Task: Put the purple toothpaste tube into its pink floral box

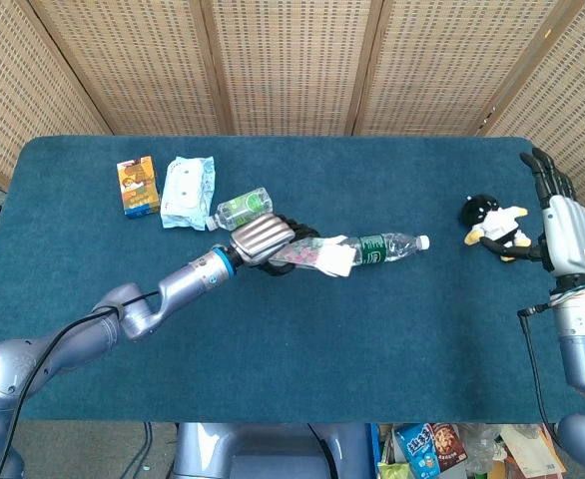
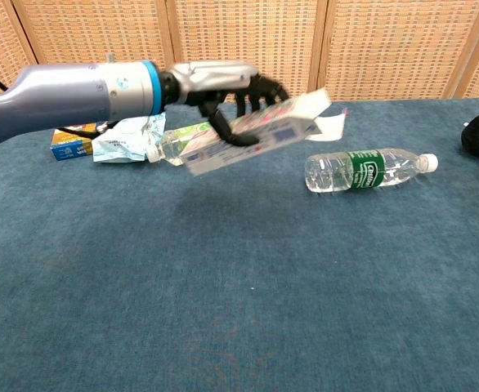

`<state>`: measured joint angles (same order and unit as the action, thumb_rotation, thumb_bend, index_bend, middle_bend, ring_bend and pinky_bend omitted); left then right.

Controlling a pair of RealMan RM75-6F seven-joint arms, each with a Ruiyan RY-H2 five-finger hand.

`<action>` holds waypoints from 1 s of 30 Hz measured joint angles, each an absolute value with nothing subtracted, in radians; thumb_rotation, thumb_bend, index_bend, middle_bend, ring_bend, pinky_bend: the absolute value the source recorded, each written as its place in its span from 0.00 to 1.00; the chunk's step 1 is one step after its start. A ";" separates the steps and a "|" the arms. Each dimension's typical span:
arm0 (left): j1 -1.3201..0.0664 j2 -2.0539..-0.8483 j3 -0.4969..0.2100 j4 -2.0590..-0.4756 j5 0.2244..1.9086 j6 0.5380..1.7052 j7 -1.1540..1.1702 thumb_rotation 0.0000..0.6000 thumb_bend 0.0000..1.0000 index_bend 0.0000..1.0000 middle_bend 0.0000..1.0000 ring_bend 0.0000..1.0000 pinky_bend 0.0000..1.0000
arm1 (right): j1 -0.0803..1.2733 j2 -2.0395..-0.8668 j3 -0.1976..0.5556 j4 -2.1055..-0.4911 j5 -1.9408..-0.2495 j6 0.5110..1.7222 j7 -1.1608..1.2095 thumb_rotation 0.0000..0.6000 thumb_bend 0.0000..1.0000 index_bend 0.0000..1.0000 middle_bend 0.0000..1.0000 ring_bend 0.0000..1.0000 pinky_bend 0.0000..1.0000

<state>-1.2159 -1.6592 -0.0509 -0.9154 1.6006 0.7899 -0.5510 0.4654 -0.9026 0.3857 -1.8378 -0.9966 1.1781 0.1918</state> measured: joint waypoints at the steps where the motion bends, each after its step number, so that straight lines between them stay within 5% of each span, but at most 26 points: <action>1: -1.215 -1.651 -0.038 -0.920 1.600 0.760 -0.530 1.00 0.57 0.53 0.48 0.47 0.53 | 0.462 -0.907 0.377 -1.823 -1.007 1.176 0.190 1.00 0.00 0.00 0.00 0.00 0.00; 6: -1.202 -1.640 -0.008 -0.935 1.581 0.693 -0.437 1.00 0.57 0.53 0.48 0.46 0.52 | 0.447 -0.923 0.352 -1.792 -1.030 1.159 0.206 1.00 0.00 0.00 0.00 0.00 0.00; 8: -1.200 -1.640 -0.002 -0.937 1.574 0.672 -0.399 1.00 0.57 0.51 0.38 0.35 0.45 | 0.439 -0.929 0.343 -1.775 -1.039 1.154 0.219 1.00 0.00 0.00 0.00 0.00 0.00; 9: -1.199 -1.640 0.000 -0.940 1.571 0.663 -0.381 1.00 0.57 0.47 0.30 0.27 0.40 | 0.436 -0.931 0.340 -1.768 -1.043 1.151 0.226 1.00 0.00 0.00 0.00 0.00 0.00; 11: -1.197 -1.638 0.003 -0.950 1.560 0.642 -0.339 1.00 0.57 0.20 0.06 0.05 0.16 | 0.427 -0.937 0.335 -1.755 -1.054 1.148 0.242 1.00 0.00 0.00 0.00 0.00 0.00; 14: -1.194 -1.625 -0.003 -0.984 1.531 0.617 -0.284 1.00 0.56 0.00 0.00 0.00 0.00 | 0.420 -0.939 0.332 -1.749 -1.065 1.150 0.252 1.00 0.00 0.00 0.00 0.00 0.00; 24: -1.147 -1.471 -0.048 -1.235 1.440 0.624 -0.226 1.00 0.54 0.00 0.00 0.00 0.00 | 0.384 -0.932 0.311 -1.746 -1.157 1.170 0.311 1.00 0.00 0.00 0.00 0.00 0.00; 30: -1.039 -1.310 -0.055 -1.386 1.401 0.755 -0.199 1.00 0.35 0.00 0.00 0.00 0.00 | 0.347 -0.936 0.256 -1.695 -1.302 1.217 0.326 1.00 0.00 0.00 0.00 0.00 0.00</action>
<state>-1.0389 -1.3102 -0.0550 -1.3859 1.4013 0.7549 -0.1987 0.3472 -0.9363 0.2555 -1.6953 -1.3020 1.2167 0.3265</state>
